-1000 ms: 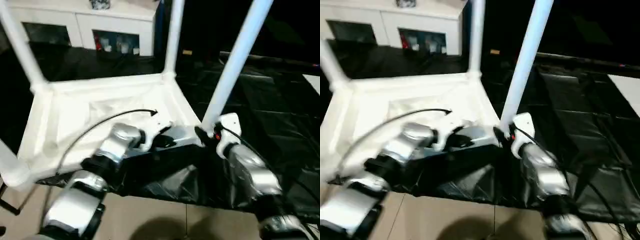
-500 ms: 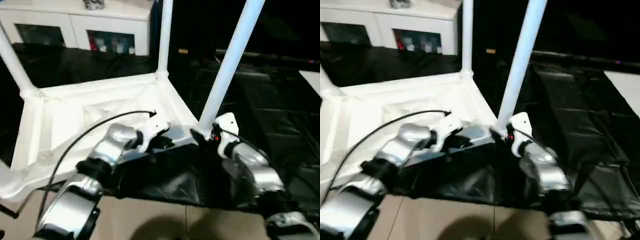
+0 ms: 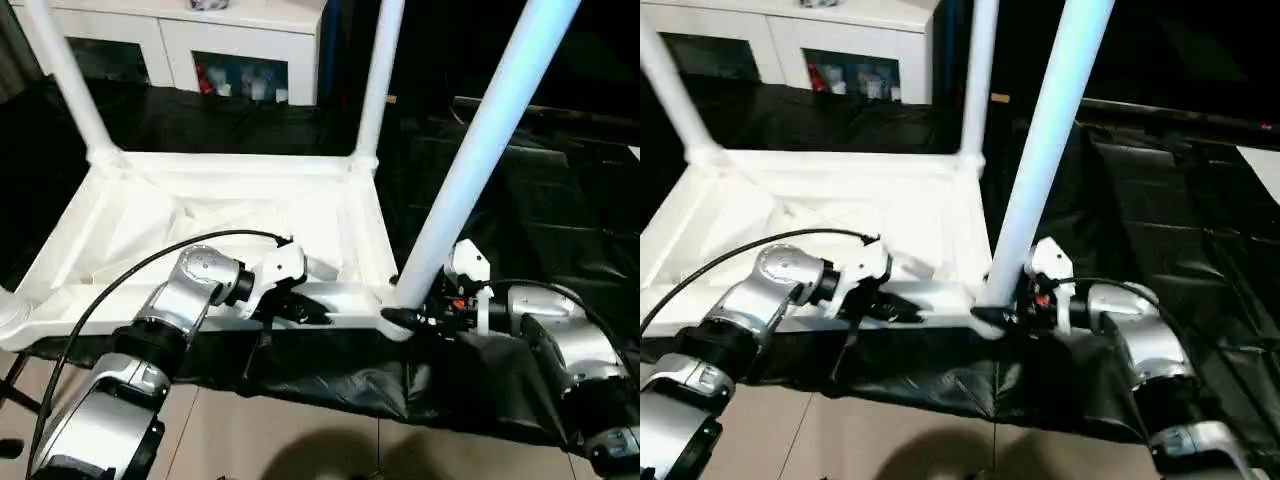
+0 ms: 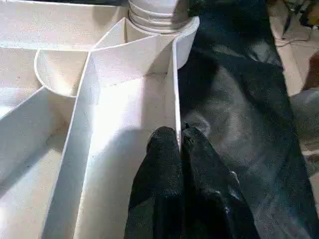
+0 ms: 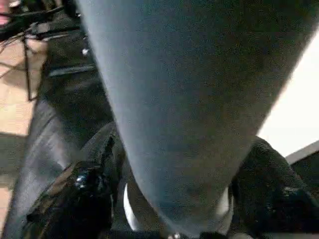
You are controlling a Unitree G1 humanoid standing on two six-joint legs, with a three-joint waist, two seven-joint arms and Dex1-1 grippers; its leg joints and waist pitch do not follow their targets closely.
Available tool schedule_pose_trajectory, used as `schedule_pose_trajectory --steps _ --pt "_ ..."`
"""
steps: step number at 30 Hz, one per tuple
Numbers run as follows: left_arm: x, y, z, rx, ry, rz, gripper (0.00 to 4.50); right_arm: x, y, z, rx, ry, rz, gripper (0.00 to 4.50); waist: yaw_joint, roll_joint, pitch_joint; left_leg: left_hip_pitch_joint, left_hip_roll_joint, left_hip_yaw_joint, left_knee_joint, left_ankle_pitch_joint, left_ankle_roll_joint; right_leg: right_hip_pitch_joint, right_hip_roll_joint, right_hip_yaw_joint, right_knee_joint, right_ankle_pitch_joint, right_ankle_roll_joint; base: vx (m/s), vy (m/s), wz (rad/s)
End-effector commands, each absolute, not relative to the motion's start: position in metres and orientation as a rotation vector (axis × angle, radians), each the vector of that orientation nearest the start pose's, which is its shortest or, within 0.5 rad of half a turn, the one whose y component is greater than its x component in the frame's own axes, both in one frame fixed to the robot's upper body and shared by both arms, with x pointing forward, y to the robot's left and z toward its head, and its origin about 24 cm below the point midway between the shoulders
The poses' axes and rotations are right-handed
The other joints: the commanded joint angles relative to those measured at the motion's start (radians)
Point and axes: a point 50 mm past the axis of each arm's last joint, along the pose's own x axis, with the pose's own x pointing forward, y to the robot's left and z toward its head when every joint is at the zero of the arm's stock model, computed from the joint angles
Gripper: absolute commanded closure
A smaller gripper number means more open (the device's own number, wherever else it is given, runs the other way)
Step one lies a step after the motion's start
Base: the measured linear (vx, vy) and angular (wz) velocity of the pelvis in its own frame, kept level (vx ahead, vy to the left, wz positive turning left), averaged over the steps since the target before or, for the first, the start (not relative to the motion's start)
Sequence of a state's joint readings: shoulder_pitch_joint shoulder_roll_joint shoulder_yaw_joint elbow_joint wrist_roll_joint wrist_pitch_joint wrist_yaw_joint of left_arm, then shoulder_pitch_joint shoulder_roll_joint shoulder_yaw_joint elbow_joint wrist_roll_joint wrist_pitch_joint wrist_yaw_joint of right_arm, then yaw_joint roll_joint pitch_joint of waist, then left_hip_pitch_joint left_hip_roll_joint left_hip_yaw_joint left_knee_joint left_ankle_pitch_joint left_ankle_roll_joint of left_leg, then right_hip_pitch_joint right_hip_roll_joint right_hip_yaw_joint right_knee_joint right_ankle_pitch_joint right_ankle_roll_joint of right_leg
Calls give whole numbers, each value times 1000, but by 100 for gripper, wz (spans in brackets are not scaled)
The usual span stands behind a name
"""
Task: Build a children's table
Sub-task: Rotate leg to tighten
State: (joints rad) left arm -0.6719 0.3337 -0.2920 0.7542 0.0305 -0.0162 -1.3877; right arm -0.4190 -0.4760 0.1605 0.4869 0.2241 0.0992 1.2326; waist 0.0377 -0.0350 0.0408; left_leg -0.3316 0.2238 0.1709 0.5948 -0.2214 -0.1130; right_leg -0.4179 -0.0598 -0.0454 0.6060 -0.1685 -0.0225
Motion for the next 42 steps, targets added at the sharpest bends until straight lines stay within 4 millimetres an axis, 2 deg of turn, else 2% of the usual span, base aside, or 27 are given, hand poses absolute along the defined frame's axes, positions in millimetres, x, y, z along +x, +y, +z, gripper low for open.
schedule_pose_trajectory --steps 1,2,6,11,14,15,16,17,18,19,20,21,23,24,25,27,28,29,30,31,34,35,37,39,40,41,42 --pt "321 121 60 385 415 -1552 450 288 -177 40 -137 417 1292 173 2 -7 -56 -13 2 14 -62 -131 92 66 -56 33 -65 -200 -244 0 0 0" --pt "321 121 60 385 415 -1552 450 289 -177 40 -136 418 1293 193 3 -8 -56 -12 2 14 -62 -130 89 65 -56 33 -66 -205 -239 0 0 0" --pt "322 123 61 376 416 -1551 450 287 -176 39 -127 430 1316 218 4 -8 -57 -14 2 13 -62 -120 88 66 -56 33 -65 -201 -234 0 0 0" --pt "322 122 58 367 421 -1522 450 282 -170 33 -86 437 1321 236 4 -4 -56 -13 1 13 -62 -126 85 65 -56 33 -68 -209 -230 0 0 0" --pt "323 121 57 369 419 -1502 450 281 -169 30 -72 438 1294 241 3 -6 -55 -14 0 12 -64 -136 79 65 -55 32 -71 -234 -222 0 0 0" --pt "324 119 55 373 423 -1473 450 281 -167 27 -56 439 1253 241 2 -6 -54 -14 0 11 -65 -142 78 64 -55 32 -72 -246 -220 0 0 0" --pt "326 108 50 361 423 -1395 450 281 -163 16 -41 430 1119 241 2 -7 -52 -12 1 13 -65 -145 70 60 -56 35 -76 -260 -209 0 0 0" --pt "327 103 49 349 420 -1364 450 282 -160 11 -34 423 1055 242 4 -2 -48 -4 3 13 -67 -164 62 51 -56 35 -81 -286 -206 0 0 0" --pt "327 99 48 341 416 -1346 450 282 -158 9 -30 418 1018 243 -3 -8 -43 -5 -3 12 -69 -208 47 53 -54 31 -90 -379 -183 0 0 0" --pt "327 99 48 341 416 -1346 450 282 -158 9 -30 418 1018 246 -3 -7 -44 2 -4 9 -70 -240 37 48 -55 30 -97 -459 -155 0 0 0" --pt "327 98 47 341 416 -1343 450 282 -158 8 -30 418 1006 248 -7 -8 -42 2 -5 6 -72 -264 40 47 -55 28 -105 -515 -130 0 0 0" --pt "327 81 43 331 411 -1309 450 287 -151 -2 -25 418 855 248 -10 -4 -41 3 -2 4 -75 -275 38 44 -57 27 -110 -541 -114 0 0 0" --pt "327 81 43 331 411 -1309 450 287 -151 -2 -25 418 855 250 -15 -3 -39 4 -4 2 -76 -292 30 40 -57 22 -115 -569 -102 0 0 0" --pt "326 71 41 328 407 -1290 450 289 -146 -8 -23 419 781 251 -18 -5 -39 3 -5 -3 -80 -308 29 45 -58 18 -120 -597 -83 0 0 0" --pt "326 60 39 322 405 -1274 450 293 -139 -11 -18 420 698 252 -22 1 -40 4 -5 -4 -81 -315 23 42 -59 18 -122 -600 -75 0 0 0" --pt "326 47 38 321 401 -1262 450 301 -125 -12 14 414 591 252 -40 3 -38 4 -8 -12 -87 -364 16 43 -56 8 -130 -626 -62 0 0 0" --pt "325 42 38 326 399 -1263 450 305 -116 -10 30 403 567 252 -51 1 -40 3 -12 -14 -86 -386 20 45 -55 4 -136 -640 -50 0 0 0" --pt "325 42 38 326 399 -1263 450 305 -116 -10 30 403 567 252 -51 1 -40 3 -12 -14 -86 -386 20 45 -55 4 -136 -640 -50 0 0 0" --pt "325 39 37 331 398 -1264 450 307 -108 -7 33 387 565 252 -54 3 -40 9 -17 -15 -82 -409 25 36 -54 1 -145 -668 -38 0 0 0" --pt "325 37 37 335 399 -1263 450 309 -101 -4 32 368 562 197 -59 3 -40 14 -19 -18 -81 -424 34 34 -56 -1 -150 -676 -36 0 0 0" --pt "326 38 38 346 405 -1265 450 312 -93 3 48 323 580 162 -70 11 -42 7 -13 -27 -91 -444 52 45 -63 -17 -151 -623 -50 0 0 0" --pt "326 39 38 351 408 -1267 450 312 -93 5 53 311 589 162 -72 11 -44 4 -11 -28 -93 -444 52 47 -64 -17 -149 -606 -55 0 0 0" --pt "327 41 38 358 414 -1264 450 313 -92 7 55 294 591 133 -71 11 -45 1 -9 -26 -95 -437 56 45 -66 -13 -145 -556 -81 0 0 0" --pt "327 53 40 359 425 -1297 450 311 -106 10 59 291 682 115 -68 9 -46 -5 -7 -23 -96 -409 64 49 -68 -5 -137 -511 -108 0 0 0" --pt "327 53 40 359 425 -1297 450 311 -106 10 59 291 682 115 -67 8 -46 -8 -6 -22 -97 -404 68 52 -68 -4 -136 -499 -113 0 0 0" --pt "326 66 41 355 433 -1348 450 305 -123 14 28 299 806 100 -65 7 -46 -10 -5 -20 -98 -386 74 54 -69 0 -133 -471 -124 0 0 0" --pt "326 66 41 355 433 -1348 450 305 -123 14 28 299 806 100 -63 0 -48 -11 -5 -18 -96 -374 82 58 -68 1 -131 -456 -129 0 0 0"
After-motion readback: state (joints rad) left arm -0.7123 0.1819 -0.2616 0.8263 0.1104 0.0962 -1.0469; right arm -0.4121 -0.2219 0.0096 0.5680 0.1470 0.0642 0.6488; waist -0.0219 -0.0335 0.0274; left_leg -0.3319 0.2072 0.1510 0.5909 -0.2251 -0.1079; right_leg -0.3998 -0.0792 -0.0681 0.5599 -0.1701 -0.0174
